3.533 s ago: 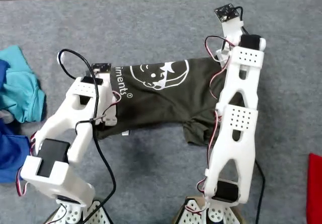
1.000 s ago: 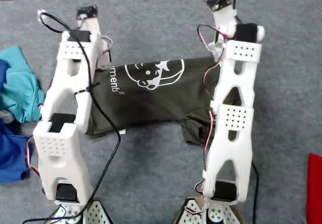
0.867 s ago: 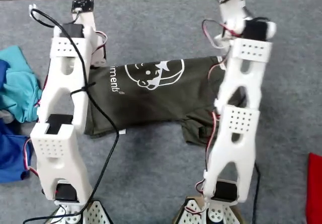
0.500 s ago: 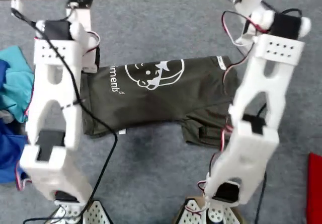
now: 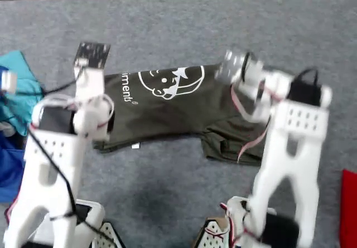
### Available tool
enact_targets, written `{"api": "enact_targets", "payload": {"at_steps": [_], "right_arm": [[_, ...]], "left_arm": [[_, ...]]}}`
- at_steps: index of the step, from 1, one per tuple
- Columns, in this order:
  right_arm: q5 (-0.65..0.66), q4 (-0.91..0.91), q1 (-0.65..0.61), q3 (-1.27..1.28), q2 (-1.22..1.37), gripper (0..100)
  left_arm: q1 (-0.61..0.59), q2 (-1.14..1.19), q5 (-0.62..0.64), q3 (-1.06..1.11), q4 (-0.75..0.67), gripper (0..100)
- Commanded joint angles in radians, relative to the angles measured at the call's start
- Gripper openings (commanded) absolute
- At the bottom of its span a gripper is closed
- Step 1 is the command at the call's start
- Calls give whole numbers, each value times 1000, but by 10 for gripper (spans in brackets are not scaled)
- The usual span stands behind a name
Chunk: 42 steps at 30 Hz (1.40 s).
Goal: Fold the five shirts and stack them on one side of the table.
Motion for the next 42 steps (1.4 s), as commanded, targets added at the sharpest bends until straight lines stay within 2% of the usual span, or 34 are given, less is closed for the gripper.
{"api": "enact_targets", "payload": {"at_steps": [1, 5, 12, 20, 28, 42], "right_arm": [[103, -112, 13, 334, -203, 69], [192, -153, 7, 539, -332, 194], [322, -155, -5, 674, -392, 197], [328, -166, -45, 728, -392, 199], [328, -324, -47, 843, -390, 197], [331, -339, -58, 885, -390, 194]], "left_arm": [[-58, -96, 0, 55, 11, 20], [-164, -81, -2, 48, 40, 20], [-230, -48, -3, 49, 43, 20], [-230, -15, -3, 49, 41, 20], [-236, -15, -2, 49, 41, 20], [-238, -19, -2, 49, 43, 20]]}}
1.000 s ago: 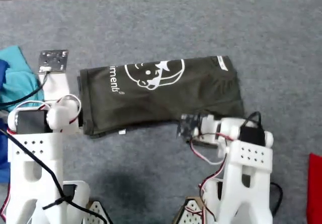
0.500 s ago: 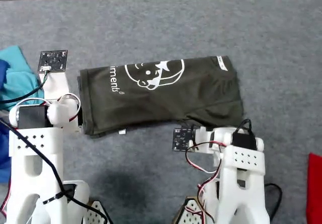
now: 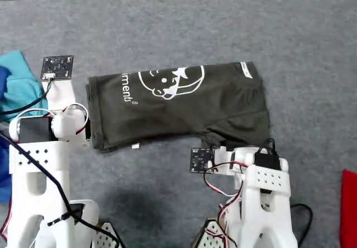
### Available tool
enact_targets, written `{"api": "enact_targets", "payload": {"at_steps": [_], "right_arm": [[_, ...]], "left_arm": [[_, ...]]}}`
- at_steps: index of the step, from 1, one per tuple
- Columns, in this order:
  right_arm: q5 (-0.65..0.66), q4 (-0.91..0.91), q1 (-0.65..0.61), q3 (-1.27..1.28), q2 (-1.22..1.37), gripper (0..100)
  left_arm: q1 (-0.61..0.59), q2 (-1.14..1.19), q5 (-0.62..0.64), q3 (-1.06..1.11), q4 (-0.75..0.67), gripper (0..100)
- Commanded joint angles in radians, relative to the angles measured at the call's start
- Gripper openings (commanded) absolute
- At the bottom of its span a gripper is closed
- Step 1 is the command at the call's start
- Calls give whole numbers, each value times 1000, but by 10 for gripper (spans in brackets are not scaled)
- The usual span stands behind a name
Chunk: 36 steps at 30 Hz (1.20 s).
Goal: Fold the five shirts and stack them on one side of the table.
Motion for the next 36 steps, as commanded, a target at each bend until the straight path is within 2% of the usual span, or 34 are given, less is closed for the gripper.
{"api": "enact_targets", "payload": {"at_steps": [1, 8, 14, 20, 24, 29, 36], "right_arm": [[18, -23, -28, 1, -21, 194], [14, 57, -25, -108, -21, 194], [11, 166, -15, -309, 12, 194], [9, 275, -8, -556, 331, 195], [-29, 433, -8, -736, 539, 195], [-28, 425, -16, -704, 518, 195], [-26, 255, -27, -495, 464, 198]], "left_arm": [[-9, -2, 0, 0, 6, 20], [-8, -7, 0, -2, 14, 20], [-9, -5, -3, -112, 109, 20], [-5, -7, 0, -141, 112, 20], [-9, -1, 0, -140, 112, 20], [-5, 2, 0, -140, 110, 20], [-5, 2, 0, -133, 110, 20]]}}
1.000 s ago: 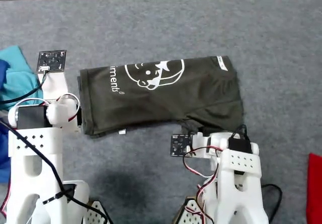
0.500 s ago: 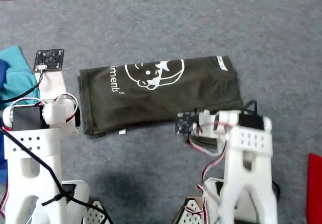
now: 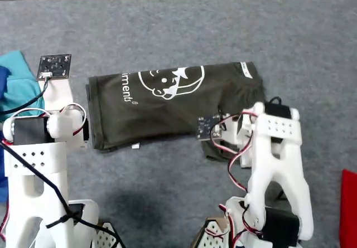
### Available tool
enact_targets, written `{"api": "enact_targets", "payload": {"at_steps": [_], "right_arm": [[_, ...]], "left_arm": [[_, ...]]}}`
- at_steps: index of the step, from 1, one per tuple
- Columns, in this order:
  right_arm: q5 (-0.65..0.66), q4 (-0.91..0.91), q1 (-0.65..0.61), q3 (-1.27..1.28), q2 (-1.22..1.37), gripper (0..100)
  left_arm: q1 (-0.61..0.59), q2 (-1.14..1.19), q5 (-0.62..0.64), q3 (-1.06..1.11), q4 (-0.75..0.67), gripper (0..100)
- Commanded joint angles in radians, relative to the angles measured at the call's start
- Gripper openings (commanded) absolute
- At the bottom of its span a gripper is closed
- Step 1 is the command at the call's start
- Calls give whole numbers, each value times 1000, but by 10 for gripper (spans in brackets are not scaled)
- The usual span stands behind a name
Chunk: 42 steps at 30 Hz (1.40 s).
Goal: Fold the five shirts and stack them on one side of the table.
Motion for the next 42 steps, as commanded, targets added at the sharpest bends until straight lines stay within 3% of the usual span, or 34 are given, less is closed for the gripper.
{"api": "enact_targets", "payload": {"at_steps": [1, 19, 24, 33, 42], "right_arm": [[-11, -106, -13, 82, -35, 198], [-11, -351, -12, 206, 84, 196], [-12, -245, -10, 116, 140, 196], [29, -63, -13, 71, -84, 199], [32, -180, -7, 90, 24, 284]], "left_arm": [[-5, 2, -2, -46, 2, 20], [-11, -7, -2, -44, 3, 20], [-8, -7, -2, -52, 41, 20], [-11, -7, -5, -52, 41, 20], [-11, -7, -5, -52, 40, 20]]}}
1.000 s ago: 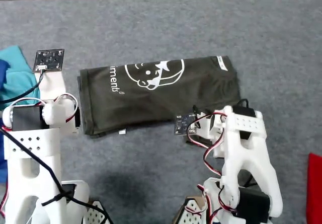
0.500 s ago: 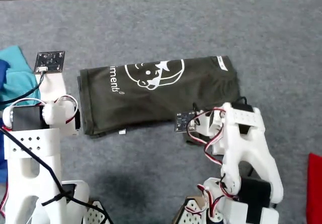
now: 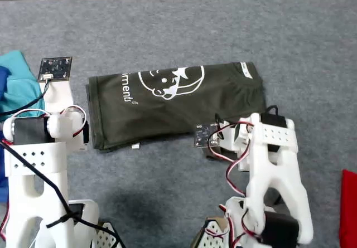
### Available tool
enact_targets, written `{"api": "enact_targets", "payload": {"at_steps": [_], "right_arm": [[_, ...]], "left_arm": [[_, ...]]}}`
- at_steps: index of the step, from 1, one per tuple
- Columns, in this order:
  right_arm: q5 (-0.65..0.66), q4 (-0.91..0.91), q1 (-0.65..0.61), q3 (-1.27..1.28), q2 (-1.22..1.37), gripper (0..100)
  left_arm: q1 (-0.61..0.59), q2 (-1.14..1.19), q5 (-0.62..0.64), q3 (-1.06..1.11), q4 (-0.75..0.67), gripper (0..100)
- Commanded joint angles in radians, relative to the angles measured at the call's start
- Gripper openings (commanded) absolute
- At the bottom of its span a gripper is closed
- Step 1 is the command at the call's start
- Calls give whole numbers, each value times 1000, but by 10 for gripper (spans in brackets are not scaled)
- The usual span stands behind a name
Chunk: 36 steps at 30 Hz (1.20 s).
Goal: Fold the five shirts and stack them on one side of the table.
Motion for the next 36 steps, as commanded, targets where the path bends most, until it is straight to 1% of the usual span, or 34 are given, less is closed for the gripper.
{"api": "enact_targets", "payload": {"at_steps": [1, 7, 13, 18, 20, 22, 26, 32, 36], "right_arm": [[11, -46, -7, -24, 65, 277], [11, -126, -5, -24, 217, 272], [11, -121, -5, -36, 231, 263], [9, -121, -4, -36, 234, 142], [-12, -129, -4, -36, 236, 109], [-37, -132, -4, -36, 236, 96], [-46, -132, -4, -36, 236, 88], [-48, -132, -4, -36, 236, 6], [-103, -157, -4, -44, 231, 5]], "left_arm": [[-11, -7, -5, -52, 3, 20], [-11, -7, -6, -48, 5, 20], [-11, -7, -3, -49, 5, 20], [-11, -7, -3, -52, 5, 20], [-11, -7, -5, -52, 5, 20], [-11, -7, -6, -52, 5, 20], [-11, -7, -5, -52, 2, 20], [-11, -7, -6, -52, 5, 20], [-11, -7, -6, -52, 5, 20]]}}
